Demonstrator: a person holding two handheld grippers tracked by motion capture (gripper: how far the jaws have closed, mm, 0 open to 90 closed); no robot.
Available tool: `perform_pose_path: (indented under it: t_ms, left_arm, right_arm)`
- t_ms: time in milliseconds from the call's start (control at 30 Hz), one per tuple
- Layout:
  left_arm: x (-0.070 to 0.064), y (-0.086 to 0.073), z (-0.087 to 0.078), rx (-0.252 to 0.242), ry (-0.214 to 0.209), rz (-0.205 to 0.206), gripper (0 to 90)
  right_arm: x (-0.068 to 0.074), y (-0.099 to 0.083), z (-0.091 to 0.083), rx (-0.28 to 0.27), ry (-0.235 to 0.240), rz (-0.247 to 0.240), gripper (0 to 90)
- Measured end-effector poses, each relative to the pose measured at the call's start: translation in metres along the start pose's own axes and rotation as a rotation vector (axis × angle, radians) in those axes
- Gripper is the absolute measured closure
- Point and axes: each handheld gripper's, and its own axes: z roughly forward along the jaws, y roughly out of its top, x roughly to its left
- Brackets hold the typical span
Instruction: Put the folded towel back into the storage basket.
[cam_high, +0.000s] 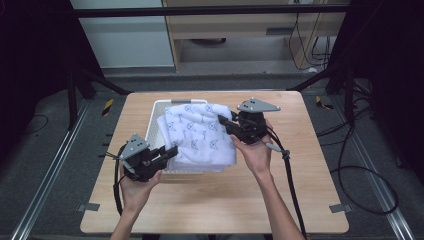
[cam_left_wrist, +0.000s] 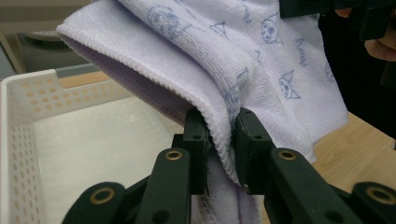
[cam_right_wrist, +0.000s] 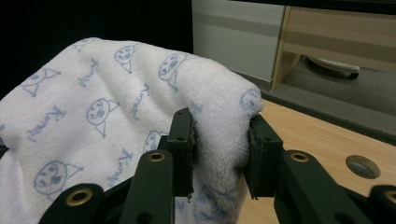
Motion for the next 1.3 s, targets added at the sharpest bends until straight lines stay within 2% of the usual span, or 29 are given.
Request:
perform_pose_path:
  t_ms: [633, 900, 1300]
  left_arm:
    - [0.028, 0.001, -0.007, -0.013, 0.080, -0.038, 75.5]
    - [0.039, 0.003, -0.012, -0.019, 0.091, -0.060, 75.5]
    - [0.056, 0.003, -0.017, -0.032, 0.144, -0.084, 75.6]
  right_arm:
    - [0.014, 0.010, 0.036, -0.013, 0.013, 0.006, 67.6]
    - [0.020, 0.013, 0.047, -0.018, 0.019, 0.004, 67.6]
    - [0.028, 0.017, 0.067, -0.031, 0.036, 0.009, 67.7]
